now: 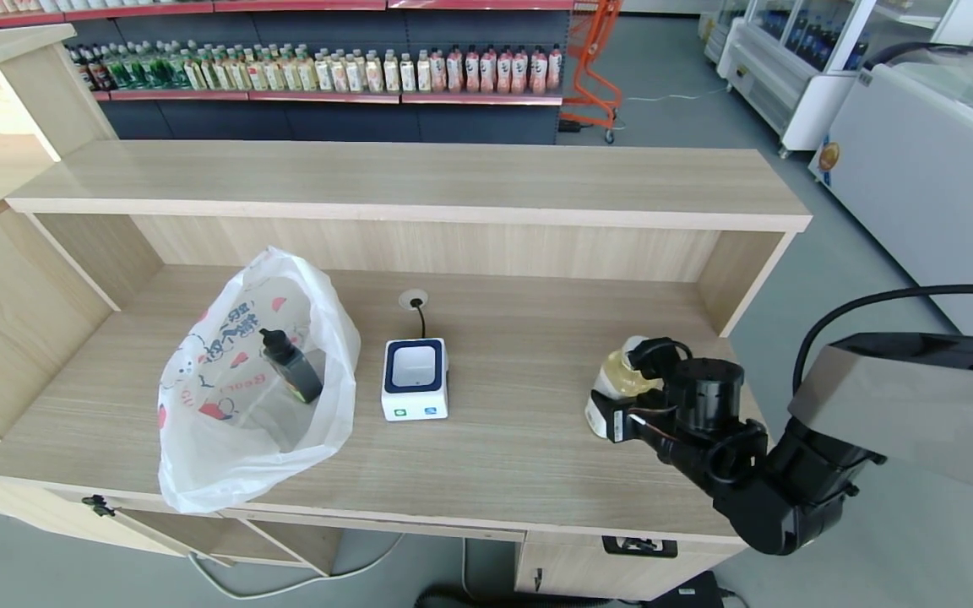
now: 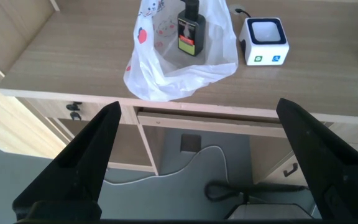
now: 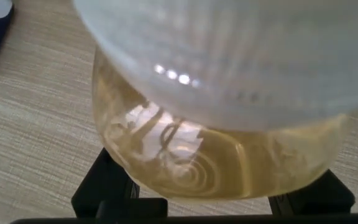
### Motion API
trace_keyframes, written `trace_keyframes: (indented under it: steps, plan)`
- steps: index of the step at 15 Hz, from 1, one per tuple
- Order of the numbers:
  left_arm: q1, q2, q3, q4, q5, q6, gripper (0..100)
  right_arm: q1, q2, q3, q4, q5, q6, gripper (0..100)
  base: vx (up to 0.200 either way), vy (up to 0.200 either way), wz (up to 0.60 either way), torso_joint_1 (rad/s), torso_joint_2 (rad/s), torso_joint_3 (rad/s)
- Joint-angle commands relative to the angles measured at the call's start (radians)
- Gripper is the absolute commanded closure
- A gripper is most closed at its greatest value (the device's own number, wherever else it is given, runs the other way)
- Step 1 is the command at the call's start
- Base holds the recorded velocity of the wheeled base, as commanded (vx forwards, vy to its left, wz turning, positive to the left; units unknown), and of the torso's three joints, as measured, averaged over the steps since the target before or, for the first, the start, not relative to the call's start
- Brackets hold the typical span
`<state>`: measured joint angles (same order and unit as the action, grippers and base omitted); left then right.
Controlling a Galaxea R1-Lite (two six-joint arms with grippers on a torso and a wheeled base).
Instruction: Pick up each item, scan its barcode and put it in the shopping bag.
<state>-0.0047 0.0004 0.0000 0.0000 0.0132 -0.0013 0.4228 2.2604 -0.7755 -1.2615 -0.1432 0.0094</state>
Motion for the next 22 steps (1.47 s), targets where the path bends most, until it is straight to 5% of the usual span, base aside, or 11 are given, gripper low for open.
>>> trace_keyframes:
  steps: [1,6,9,19,22]
  plan:
    - [0.000,0.000,0.000,0.000,0.001,0.000,0,-0.035,-0.177,0.022,0.068,0.085,0.052,100,0.000,0.000,0.00,0.000,0.00,0.000]
    - [0.000,0.000,0.000,0.000,0.001,0.000,0,-0.099,-0.575,0.125,0.416,0.593,0.208,100,0.000,0.000,0.00,0.000,0.00,0.000]
    - [0.000,0.000,0.000,0.000,0.001,0.000,0,-0.055,-0.614,0.154,0.476,0.771,0.210,100,0.000,0.000,0.00,0.000,0.00,0.000]
    - [0.000,0.000,0.000,0.000,0.001,0.000,0,0.110,-0.608,0.194,0.450,0.807,0.282,100,0.000,0.000,0.00,0.000,0.00,0.000]
    - [0.000,0.000,0.000,0.000,0.001,0.000,0,0.154,-0.568,0.203,0.336,0.815,0.291,100,0.000,0.000,0.00,0.000,0.00,0.000]
